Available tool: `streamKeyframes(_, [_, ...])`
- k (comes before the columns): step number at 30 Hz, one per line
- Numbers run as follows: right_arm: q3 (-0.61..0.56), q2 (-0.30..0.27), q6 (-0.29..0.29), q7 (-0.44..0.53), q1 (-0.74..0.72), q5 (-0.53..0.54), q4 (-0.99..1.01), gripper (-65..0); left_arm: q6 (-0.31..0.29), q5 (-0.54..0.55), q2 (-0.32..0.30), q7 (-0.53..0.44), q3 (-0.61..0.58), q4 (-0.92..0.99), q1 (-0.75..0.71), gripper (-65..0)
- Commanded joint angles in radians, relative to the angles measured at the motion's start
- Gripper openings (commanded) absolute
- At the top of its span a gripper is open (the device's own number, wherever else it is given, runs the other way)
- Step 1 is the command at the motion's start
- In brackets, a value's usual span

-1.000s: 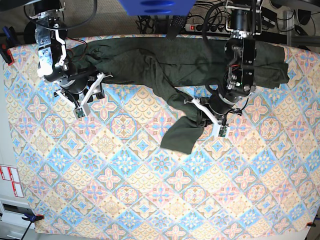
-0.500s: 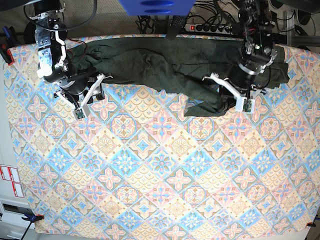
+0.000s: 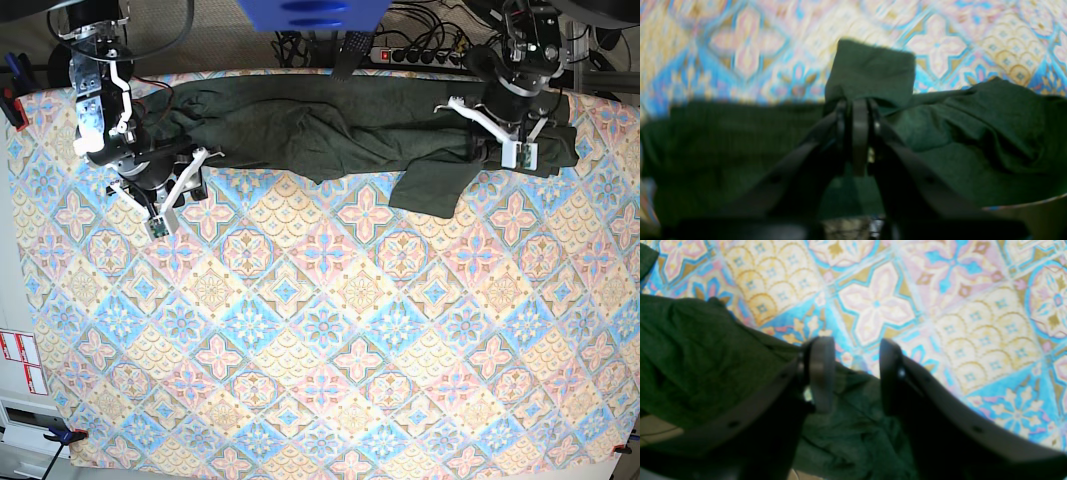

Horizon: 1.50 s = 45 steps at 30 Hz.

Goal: Fold the T-shirt properly
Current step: 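Drag the sleeve with the left gripper back along the band, then release the sleeve and raise the left gripper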

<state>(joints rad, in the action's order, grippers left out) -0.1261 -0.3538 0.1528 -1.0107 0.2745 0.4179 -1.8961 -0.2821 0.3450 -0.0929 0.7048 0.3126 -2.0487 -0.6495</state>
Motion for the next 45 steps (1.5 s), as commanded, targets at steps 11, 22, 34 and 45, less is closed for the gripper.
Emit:
streamKeyframes(11, [-0.001, -0.012, 0.000, 0.017, -0.010, 0.002, -0.013, -42.6, -0.003, 0.216, 0.072, -0.026, 0.251, -0.028, -0.072, -65.0])
streamKeyframes(22, [-0.001, -0.012, 0.000, 0.017, -0.010, 0.002, -0.013, -42.6, -0.006, 0.297, 0.138, -0.020, 0.385, -0.020, -0.094, -65.0])
streamKeyframes(34, [-0.001, -0.012, 0.000, 0.017, -0.010, 0.002, -0.013, -42.6, -0.001, 0.296, 0.173, 0.071, 0.391, 0.001, -0.083, -49.5])
streamKeyframes(45, [-0.001, -0.012, 0.000, 0.017, -0.008, 0.002, -0.013, -42.6, -0.001, 0.288, 0.167, 0.128, 0.554, 0.000, -0.020, -35.8])
